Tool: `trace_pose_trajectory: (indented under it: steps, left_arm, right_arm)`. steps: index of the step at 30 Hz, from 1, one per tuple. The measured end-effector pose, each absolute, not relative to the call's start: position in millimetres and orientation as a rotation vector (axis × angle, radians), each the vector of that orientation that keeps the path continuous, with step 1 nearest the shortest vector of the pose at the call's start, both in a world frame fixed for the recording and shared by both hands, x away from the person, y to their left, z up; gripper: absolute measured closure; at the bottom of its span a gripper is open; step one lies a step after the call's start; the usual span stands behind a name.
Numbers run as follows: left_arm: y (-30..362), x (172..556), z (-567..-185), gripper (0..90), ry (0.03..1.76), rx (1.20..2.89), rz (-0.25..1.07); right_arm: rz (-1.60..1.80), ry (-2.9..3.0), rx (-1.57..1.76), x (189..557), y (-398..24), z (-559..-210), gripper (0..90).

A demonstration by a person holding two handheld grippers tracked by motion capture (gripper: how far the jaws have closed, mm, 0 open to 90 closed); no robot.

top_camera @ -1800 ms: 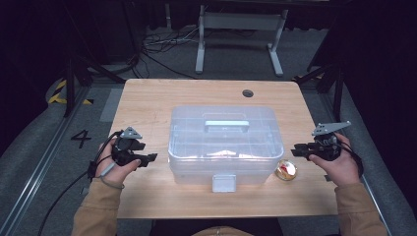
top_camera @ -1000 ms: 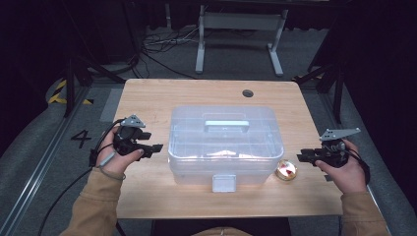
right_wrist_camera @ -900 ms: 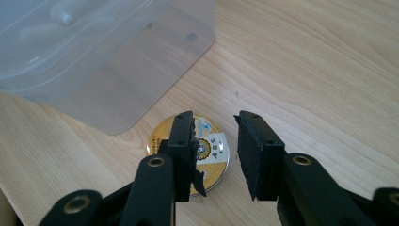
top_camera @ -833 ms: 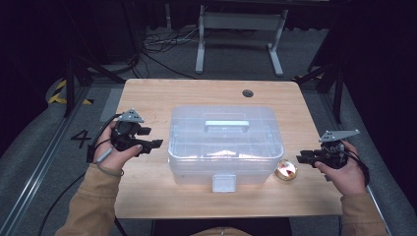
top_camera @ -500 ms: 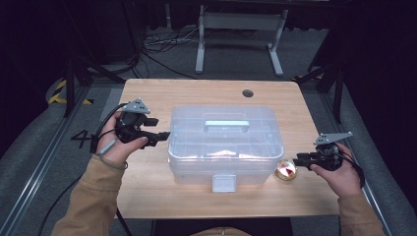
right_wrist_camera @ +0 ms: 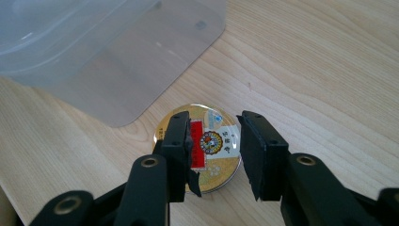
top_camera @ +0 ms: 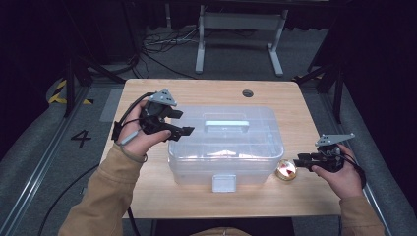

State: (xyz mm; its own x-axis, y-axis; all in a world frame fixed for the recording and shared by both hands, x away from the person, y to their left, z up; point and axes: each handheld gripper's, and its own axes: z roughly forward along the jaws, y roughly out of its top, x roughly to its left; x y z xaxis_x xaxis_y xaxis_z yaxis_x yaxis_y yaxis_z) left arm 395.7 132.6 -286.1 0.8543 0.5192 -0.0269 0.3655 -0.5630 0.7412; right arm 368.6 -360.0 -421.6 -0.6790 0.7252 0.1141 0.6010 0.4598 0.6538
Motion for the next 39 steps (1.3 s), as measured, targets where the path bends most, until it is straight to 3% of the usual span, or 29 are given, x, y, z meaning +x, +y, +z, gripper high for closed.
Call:
trace_pose_trajectory:
  steps: [14, 22, 29, 36, 39]
  left_arm:
    - [80.9, 409.0, -291.1, 31.5, 0.531, 2.312, 0.208]
    - [68.7, 411.3, -297.0, 31.4, 0.578, 2.314, 0.209]
    - [66.7, 411.7, -300.4, 44.7, 0.561, 2.343, 0.245]
    - [68.0, 411.1, -300.5, 67.4, 0.546, 2.347, 0.237]
    - [65.7, 409.7, -298.6, 68.2, 0.54, 2.365, 0.271]
  right_arm:
    - [1.06, 2.507, 1.177, 358.8, -368.1, -419.8, 63.8]
    - [1.059, 2.52, 1.165, 360.6, -364.0, -419.4, 63.8]
    - [1.06, 2.527, 1.148, 361.6, -361.1, -418.1, 63.9]
    - [1.077, 2.541, 1.125, 359.9, -359.3, -415.3, 69.7]
    - [1.079, 2.563, 1.108, 358.7, -357.5, -414.7, 72.4]
